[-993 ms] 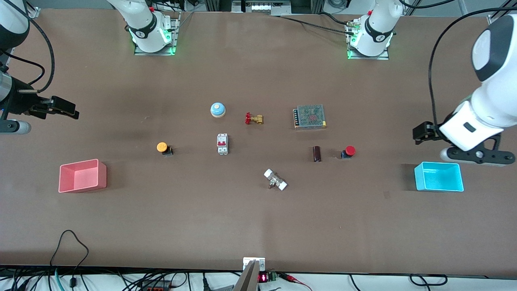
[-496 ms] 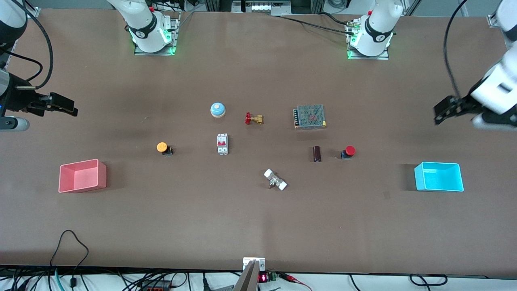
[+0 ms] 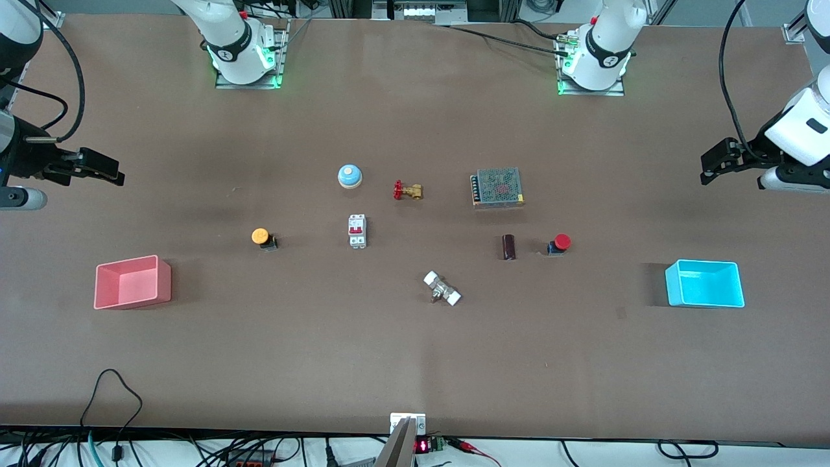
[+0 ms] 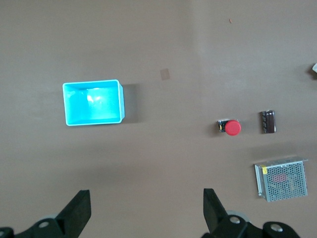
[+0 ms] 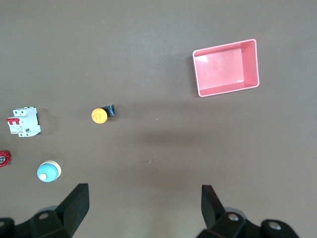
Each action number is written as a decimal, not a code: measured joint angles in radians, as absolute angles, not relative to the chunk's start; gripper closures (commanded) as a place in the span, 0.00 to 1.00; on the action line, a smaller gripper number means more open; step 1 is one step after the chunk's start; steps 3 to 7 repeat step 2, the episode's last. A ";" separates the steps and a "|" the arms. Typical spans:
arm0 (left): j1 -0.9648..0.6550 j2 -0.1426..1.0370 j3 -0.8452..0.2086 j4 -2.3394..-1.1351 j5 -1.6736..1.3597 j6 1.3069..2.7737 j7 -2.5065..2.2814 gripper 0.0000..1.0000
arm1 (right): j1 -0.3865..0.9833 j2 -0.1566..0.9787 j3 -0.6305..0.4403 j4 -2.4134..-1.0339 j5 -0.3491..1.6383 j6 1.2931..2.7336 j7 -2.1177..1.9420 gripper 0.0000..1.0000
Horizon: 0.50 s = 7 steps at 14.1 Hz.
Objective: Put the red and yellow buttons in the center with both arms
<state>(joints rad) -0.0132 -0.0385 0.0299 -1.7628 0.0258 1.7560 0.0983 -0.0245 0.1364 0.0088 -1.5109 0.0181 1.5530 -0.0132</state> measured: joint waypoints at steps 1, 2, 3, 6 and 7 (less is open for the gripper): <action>-0.013 -0.033 0.030 -1.749 0.026 1.734 0.098 0.00 | -0.025 0.137 0.009 -1.511 0.018 1.553 -0.013 0.00; -0.013 -0.029 0.030 -1.742 0.026 1.723 0.100 0.00 | -0.025 0.138 0.009 -1.511 0.018 1.553 -0.013 0.00; -0.013 -0.029 0.030 -1.742 0.026 1.723 0.100 0.00 | -0.025 0.138 0.009 -1.511 0.018 1.553 -0.013 0.00; -0.013 -0.029 0.030 -1.742 0.026 1.723 0.100 0.00 | -0.025 0.138 0.009 -1.511 0.018 1.553 -0.013 0.00; -0.013 -0.029 0.030 -1.742 0.026 1.723 0.100 0.00 | -0.025 0.138 0.009 -1.511 0.018 1.553 -0.013 0.00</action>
